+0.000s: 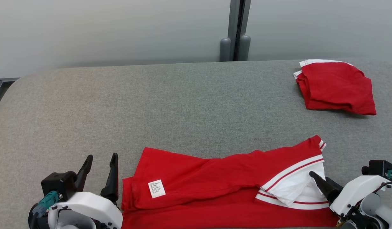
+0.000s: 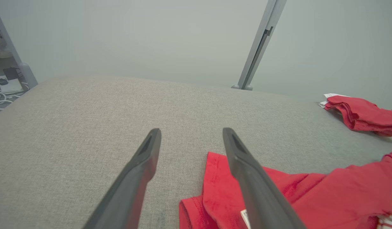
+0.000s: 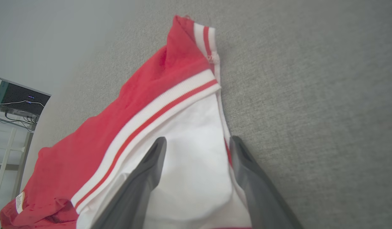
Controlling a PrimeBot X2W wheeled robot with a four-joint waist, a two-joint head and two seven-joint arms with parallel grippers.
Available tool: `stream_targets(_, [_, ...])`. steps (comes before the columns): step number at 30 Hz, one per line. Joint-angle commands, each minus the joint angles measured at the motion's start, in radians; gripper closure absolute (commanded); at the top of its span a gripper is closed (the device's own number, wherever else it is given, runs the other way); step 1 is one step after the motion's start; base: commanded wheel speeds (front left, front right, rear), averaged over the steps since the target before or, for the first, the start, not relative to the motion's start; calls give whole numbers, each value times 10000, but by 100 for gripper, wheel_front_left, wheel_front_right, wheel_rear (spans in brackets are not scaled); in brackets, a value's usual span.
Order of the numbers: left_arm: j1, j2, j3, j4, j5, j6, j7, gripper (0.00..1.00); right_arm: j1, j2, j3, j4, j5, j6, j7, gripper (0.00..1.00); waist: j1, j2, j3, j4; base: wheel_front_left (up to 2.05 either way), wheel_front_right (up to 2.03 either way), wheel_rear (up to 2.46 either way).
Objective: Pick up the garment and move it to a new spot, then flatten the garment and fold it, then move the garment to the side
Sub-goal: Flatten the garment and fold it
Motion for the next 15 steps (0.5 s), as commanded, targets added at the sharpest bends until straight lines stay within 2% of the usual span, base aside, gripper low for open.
stream_targets(1, [-17,18,94,53,136,-21,-46,0,-27,7,13,24,10,5,50,0,0,0,13,54,0,0,0])
stream_targets(4, [57,-152,366,209,688,-146,-110,0,150,114,113,29,29,5,145,0,0,0,27,156,0,0,0])
stream_targets(8, [386,-588,1215,140,1844,-461,-117,0,300,221,168,220,-51,4,22,0,0,0,31,241,0,0,0])
stream_targets(15, [1314,-1718,3023,116,3745,-1485,-112,0,273,489,157,359,-174,2,-282,0,0,0,44,288,0,0,0])
